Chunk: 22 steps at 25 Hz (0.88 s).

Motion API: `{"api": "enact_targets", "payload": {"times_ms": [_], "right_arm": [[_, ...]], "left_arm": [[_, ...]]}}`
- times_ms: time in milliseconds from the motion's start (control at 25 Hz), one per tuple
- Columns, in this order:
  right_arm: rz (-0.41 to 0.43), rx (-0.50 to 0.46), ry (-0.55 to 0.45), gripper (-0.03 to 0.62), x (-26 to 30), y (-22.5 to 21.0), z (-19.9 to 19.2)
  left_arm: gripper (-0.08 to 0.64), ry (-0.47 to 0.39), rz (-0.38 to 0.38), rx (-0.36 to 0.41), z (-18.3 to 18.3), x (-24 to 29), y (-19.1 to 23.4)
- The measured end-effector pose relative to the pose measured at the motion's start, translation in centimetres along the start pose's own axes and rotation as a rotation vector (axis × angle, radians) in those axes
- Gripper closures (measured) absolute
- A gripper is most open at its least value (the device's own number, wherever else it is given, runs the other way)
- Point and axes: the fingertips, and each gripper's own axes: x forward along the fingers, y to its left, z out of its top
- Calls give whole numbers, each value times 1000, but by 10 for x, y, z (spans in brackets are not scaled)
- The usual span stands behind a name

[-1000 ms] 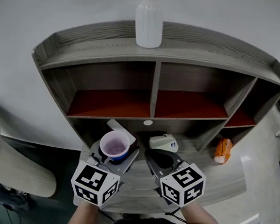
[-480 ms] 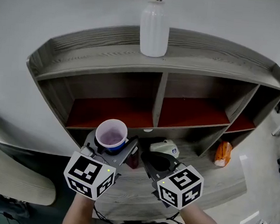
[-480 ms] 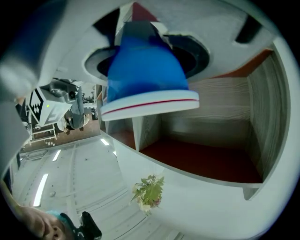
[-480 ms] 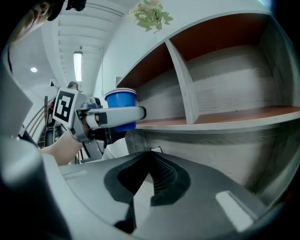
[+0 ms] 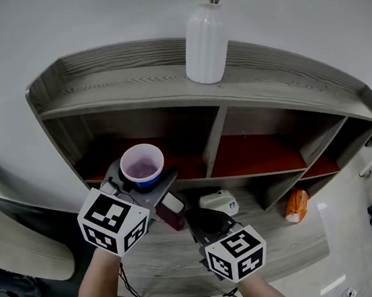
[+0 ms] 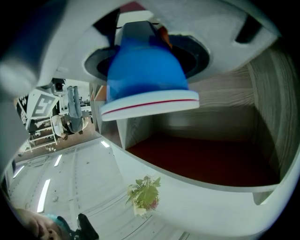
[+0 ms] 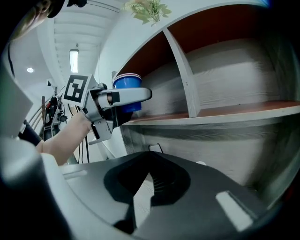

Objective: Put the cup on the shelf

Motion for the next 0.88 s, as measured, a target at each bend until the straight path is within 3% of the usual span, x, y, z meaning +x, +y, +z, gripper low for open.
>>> {"api": "enact_targets", "payload": {"times_ms": [560,880], "right_arm": [[12,11,30,595,13,-2,-6],[17,19,35,595,18,-6,-8]], "left_arm": [[275,27,-12,16,3,21,18],[272,141,-37,52,-10,36,25]]}}
